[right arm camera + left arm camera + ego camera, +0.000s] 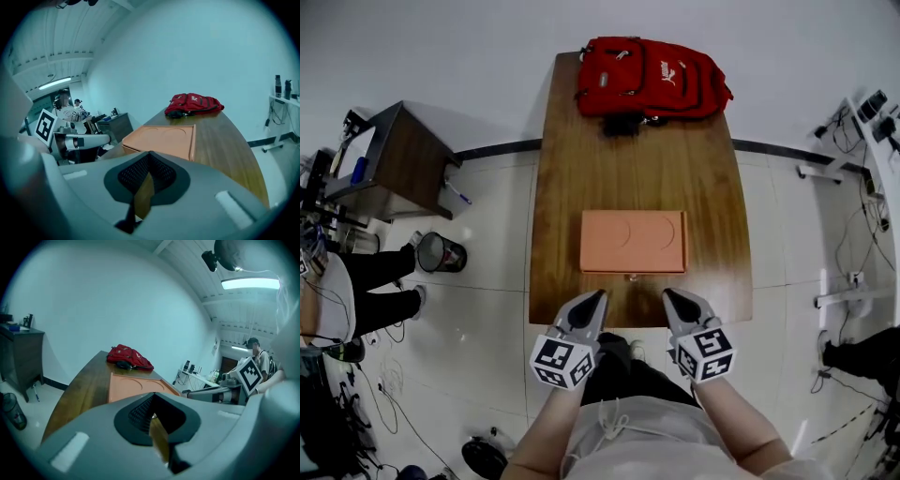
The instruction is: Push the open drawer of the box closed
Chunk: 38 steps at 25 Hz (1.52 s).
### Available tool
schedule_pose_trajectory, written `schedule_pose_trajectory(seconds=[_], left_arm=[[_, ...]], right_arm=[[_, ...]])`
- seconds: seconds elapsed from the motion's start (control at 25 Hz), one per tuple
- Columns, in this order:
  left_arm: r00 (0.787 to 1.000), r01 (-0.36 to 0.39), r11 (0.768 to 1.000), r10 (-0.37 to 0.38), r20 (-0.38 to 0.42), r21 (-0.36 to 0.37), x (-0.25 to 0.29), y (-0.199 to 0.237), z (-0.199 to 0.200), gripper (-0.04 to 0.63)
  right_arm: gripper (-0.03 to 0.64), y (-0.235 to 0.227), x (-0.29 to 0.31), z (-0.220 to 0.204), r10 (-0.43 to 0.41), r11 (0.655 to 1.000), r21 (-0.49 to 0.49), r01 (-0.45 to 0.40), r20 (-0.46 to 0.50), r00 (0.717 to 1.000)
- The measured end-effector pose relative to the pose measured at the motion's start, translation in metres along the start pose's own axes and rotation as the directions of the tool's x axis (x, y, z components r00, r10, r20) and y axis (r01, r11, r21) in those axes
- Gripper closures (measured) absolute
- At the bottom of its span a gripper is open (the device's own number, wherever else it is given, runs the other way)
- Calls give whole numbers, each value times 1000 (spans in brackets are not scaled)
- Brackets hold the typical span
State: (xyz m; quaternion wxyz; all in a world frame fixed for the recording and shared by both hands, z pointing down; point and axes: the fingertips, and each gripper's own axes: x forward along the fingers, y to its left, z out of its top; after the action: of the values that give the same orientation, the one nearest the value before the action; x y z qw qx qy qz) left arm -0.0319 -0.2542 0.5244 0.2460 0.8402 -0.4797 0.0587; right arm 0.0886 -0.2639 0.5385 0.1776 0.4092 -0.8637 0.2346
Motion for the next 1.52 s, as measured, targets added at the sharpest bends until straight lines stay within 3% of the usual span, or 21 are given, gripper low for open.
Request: schedule_pose_trajectory(seconds=[0.16, 0.36, 0.56, 0.8, 1.0, 1.32, 1.52], left_arm=[[997, -8, 998, 3, 76, 65, -29, -32, 26, 589], [975, -5, 995, -18, 221, 100, -69, -64, 82, 589], [969, -1, 986, -41, 246, 166, -100, -85, 96, 589], [976, 14, 977, -59, 211, 211, -143, -102, 72, 589], [970, 81, 986, -112, 217, 145, -203, -119, 37, 589], [966, 128, 967, -172, 193, 221, -315, -157, -9, 589], [962, 166, 950, -215, 171, 263, -370, -193, -41, 589]], right_arm=[[609, 25, -31, 28, 44, 995, -96, -34, 105, 993], [609, 51, -70, 63, 65, 987, -156, -30, 219, 974], [609, 76, -97, 78, 71, 985, -170, -23, 284, 956], [609, 110, -131, 68, 47, 983, -181, 13, 322, 946], [609, 153, -161, 29, -4, 989, -136, 50, 322, 947], [609, 261, -237, -24, -36, 972, -200, 120, 380, 924], [609, 300, -289, -63, -70, 972, -177, 151, 396, 915]])
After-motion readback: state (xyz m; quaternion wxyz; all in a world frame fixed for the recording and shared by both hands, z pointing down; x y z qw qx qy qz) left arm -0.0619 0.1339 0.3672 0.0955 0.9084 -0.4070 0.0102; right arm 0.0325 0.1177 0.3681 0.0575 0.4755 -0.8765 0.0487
